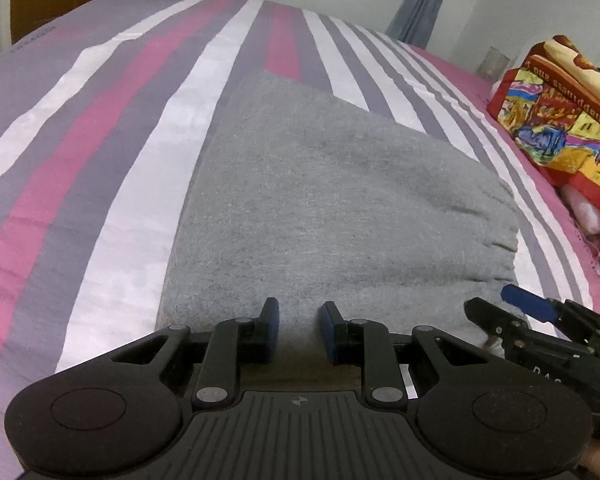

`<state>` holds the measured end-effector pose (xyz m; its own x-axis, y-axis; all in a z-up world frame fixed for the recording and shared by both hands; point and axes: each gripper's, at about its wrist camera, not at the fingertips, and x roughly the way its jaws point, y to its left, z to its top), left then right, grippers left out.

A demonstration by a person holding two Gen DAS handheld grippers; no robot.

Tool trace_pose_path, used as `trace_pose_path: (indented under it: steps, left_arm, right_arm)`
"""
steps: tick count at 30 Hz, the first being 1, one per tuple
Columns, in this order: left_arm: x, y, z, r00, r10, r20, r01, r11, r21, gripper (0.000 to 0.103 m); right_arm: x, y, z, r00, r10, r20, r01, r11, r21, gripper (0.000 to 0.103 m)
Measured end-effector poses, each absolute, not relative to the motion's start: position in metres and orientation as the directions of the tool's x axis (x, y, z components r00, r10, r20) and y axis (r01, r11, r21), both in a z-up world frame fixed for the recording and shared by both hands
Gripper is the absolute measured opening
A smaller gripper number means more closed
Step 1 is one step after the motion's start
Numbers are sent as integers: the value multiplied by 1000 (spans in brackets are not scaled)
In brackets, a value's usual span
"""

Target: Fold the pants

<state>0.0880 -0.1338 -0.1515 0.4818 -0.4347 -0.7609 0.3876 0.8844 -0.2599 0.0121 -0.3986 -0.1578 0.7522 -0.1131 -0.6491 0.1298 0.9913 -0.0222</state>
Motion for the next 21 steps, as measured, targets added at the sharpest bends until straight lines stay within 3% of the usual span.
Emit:
trace_pose_path:
  steps: [8,14,21]
  left_arm:
    - [87,-134,-147,495,-429,-756,403,884,-238,24]
    - [106,-139,-129,519,-434,-736,414,881,-228,24]
    - [159,-177,-136,492,-428,-759,435,875,-212,24]
  right_arm:
    - [4,-394,-143,765,-91,-637,116,993,-3,60]
    - [12,-397,-112,832,-74,-550,117,992,44,61]
    - [81,-401,-117,798,-132,-587,120,991,-60,52]
